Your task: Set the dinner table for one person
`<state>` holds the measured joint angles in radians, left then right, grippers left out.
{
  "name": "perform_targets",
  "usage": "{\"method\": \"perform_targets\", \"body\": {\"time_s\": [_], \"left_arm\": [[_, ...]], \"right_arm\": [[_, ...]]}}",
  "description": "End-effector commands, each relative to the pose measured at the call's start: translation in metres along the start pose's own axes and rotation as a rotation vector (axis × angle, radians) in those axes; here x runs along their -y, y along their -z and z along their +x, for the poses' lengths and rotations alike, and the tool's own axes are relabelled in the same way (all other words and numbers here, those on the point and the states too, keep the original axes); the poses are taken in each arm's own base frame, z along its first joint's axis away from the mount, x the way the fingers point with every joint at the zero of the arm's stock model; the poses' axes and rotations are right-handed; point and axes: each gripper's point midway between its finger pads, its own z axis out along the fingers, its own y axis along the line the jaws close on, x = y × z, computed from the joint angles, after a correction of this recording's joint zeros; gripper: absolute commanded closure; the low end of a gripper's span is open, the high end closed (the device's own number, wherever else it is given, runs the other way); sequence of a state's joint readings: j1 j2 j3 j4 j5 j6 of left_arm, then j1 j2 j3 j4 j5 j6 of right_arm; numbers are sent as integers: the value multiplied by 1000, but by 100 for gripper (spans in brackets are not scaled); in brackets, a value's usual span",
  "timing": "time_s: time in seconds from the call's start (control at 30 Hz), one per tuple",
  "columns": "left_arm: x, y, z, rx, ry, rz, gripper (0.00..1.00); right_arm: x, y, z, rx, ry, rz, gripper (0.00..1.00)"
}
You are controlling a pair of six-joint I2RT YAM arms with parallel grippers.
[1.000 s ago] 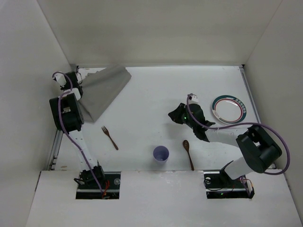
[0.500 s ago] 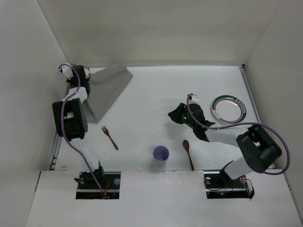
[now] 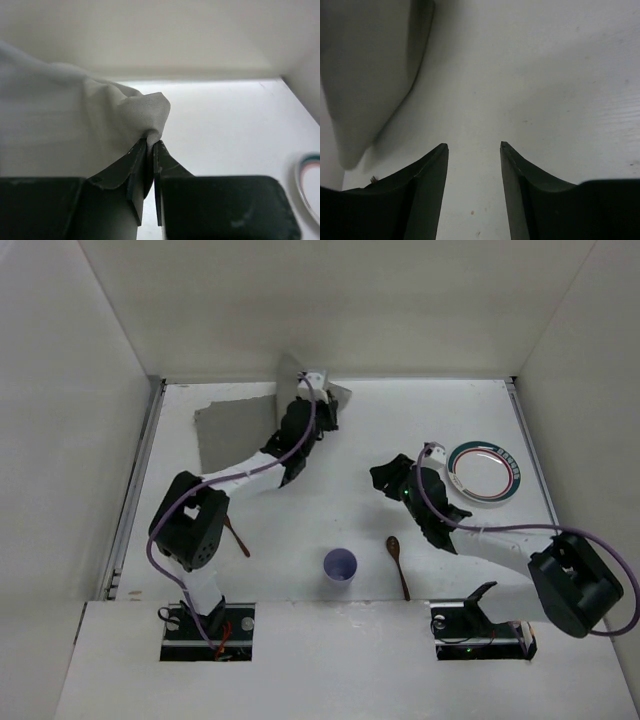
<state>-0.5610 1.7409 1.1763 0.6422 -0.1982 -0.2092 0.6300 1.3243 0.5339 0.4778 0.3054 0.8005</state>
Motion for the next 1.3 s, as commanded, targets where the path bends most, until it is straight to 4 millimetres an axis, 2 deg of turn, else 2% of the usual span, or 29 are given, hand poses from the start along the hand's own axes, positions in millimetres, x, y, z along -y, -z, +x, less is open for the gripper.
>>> {"method": "perform_targets", "body": {"time_s": [0.0,0.07,0.13,0.2,0.27,0.33,0.43,0.53,0.63,0.8,0.93,1.0,1.1,1.27], "left_arm": [[54,2,12,42,-85,192,91],[71,4,41,-6,-100,241,83],[78,6,66,-50,-121,257,68],[80,12,77,-71,-133,262,57],[70,19,78,-76,-127,230,50],[51,22,74,-66,-119,161,45],[14,31,63,-47,-101,22,43],[-25,45,60,-47,-70,-117,43],[-72,65,59,-59,-33,-287,43],[-143,103,82,-156,109,-526,43],[-192,126,102,-189,254,-663,44],[-210,131,109,-193,293,-698,47],[-226,130,121,-190,319,-730,50],[-232,120,144,-235,379,-734,54]], "right_arm": [[9,10,-37,162,-28,64,43],[15,10,-41,166,-29,77,38],[17,8,-39,151,-38,76,34],[20,4,-36,139,-43,82,30],[23,1,-33,130,-45,94,27],[26,-4,-31,123,-48,105,24],[33,-10,-28,106,-72,125,21],[51,-18,-29,100,-113,176,19],[71,-26,-29,63,-178,234,19],[91,-35,-31,41,-235,293,20],[99,-47,-31,12,-280,321,28],[104,-53,-30,6,-312,320,35],[111,-59,-29,-1,-329,332,41],[116,-64,-22,-26,-376,341,43]]}}
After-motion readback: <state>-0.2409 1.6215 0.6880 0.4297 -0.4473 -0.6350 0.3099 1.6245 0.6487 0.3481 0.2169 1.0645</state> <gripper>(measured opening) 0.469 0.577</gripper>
